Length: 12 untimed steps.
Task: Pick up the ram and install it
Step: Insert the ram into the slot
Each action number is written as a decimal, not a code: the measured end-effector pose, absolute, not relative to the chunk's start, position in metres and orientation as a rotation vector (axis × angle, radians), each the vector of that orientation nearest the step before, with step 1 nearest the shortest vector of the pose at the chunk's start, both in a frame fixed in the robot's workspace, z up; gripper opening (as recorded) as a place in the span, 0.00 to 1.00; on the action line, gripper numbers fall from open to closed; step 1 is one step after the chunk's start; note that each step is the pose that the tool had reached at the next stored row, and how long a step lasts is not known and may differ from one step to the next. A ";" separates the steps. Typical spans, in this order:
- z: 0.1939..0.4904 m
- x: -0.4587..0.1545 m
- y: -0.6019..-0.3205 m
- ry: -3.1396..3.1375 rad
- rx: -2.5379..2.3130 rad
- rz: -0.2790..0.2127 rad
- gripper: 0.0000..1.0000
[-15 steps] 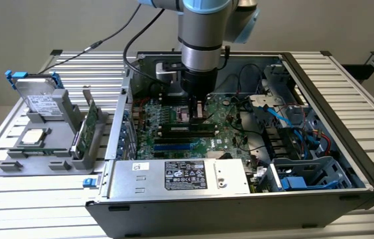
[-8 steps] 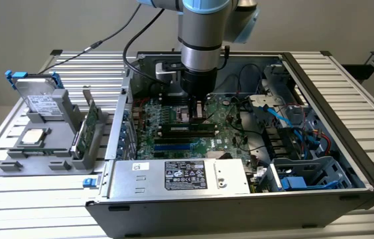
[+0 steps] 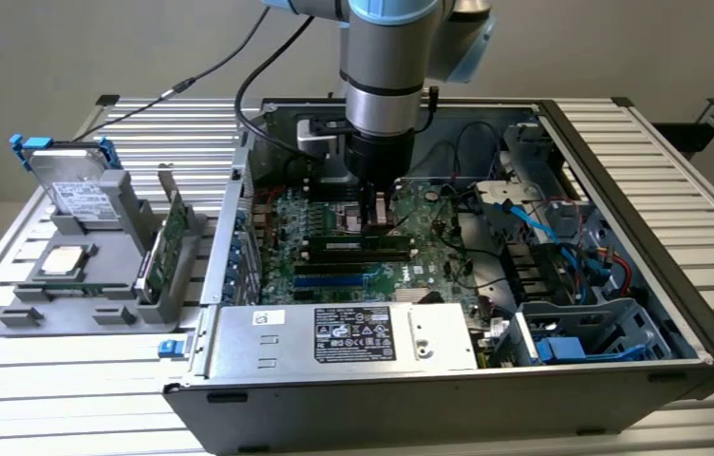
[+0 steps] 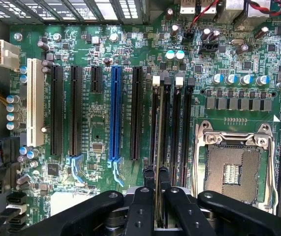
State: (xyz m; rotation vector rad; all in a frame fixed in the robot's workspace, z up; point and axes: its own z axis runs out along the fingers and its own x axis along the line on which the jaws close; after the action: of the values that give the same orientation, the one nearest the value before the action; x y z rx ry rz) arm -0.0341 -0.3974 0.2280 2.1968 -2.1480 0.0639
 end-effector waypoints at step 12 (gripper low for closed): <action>0.227 -0.034 -0.398 -2.134 2.199 0.076 0.13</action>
State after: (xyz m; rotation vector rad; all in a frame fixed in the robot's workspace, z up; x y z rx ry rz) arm -0.0341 -0.3976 0.2273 2.1991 -2.1338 0.0759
